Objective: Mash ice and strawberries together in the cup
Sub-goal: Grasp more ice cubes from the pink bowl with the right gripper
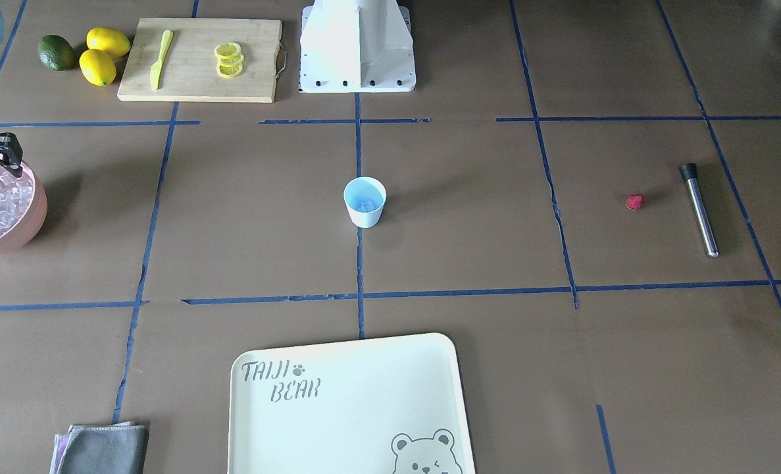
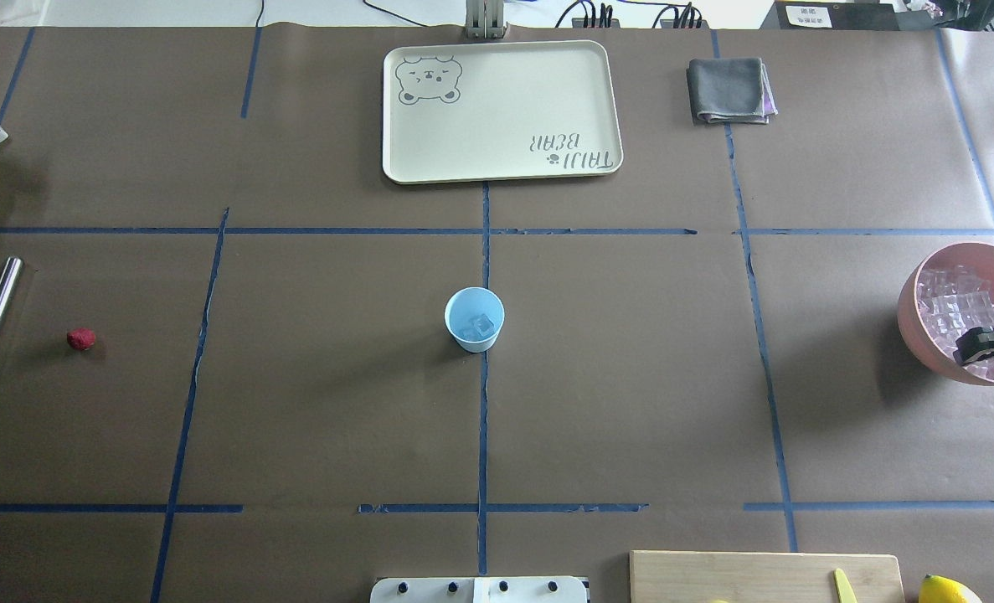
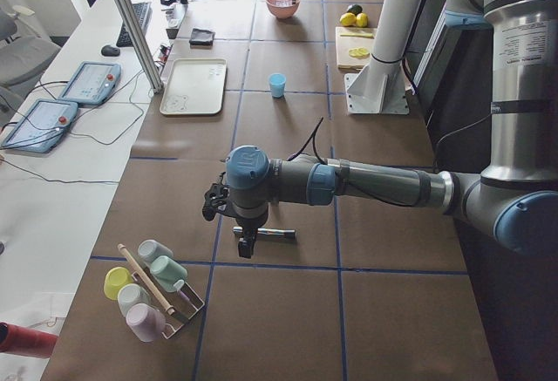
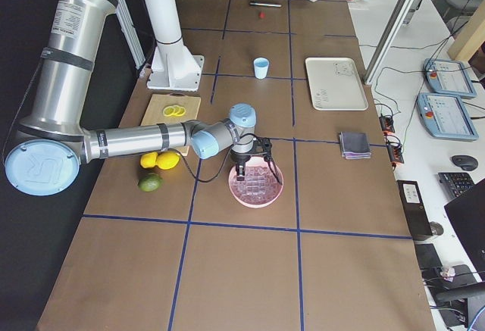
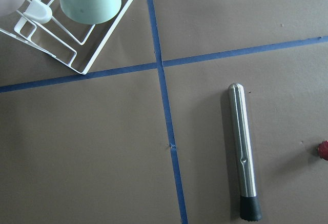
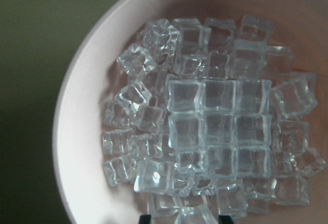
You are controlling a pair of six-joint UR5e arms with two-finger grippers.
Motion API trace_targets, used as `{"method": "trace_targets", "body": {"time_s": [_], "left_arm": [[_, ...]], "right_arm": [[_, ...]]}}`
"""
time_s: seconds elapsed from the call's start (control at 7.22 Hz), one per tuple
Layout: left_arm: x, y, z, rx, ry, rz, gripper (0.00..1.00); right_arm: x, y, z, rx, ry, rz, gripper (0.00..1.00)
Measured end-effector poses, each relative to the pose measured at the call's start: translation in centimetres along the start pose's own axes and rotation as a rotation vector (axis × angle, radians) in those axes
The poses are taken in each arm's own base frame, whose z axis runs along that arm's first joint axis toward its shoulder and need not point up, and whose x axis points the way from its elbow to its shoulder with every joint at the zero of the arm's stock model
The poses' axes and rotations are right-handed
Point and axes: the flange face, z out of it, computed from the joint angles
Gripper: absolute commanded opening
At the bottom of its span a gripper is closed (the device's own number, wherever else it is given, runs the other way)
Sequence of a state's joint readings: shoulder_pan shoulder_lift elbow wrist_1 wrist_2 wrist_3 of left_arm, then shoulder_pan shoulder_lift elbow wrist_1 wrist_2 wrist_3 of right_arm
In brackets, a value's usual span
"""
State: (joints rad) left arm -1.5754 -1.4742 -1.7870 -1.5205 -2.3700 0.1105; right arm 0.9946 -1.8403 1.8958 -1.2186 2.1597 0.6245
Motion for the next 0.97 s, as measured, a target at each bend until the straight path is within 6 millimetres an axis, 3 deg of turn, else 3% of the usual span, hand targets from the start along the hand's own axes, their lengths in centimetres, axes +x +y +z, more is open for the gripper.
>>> {"method": "trace_targets", "body": {"time_s": [0.97], "left_arm": [[0.3,0.0,-0.2,0.006,0.001,0.006,1.00]], "right_arm": [[0.6,0.4,1.7,-0.032,0.019,0.003,0.51]]}}
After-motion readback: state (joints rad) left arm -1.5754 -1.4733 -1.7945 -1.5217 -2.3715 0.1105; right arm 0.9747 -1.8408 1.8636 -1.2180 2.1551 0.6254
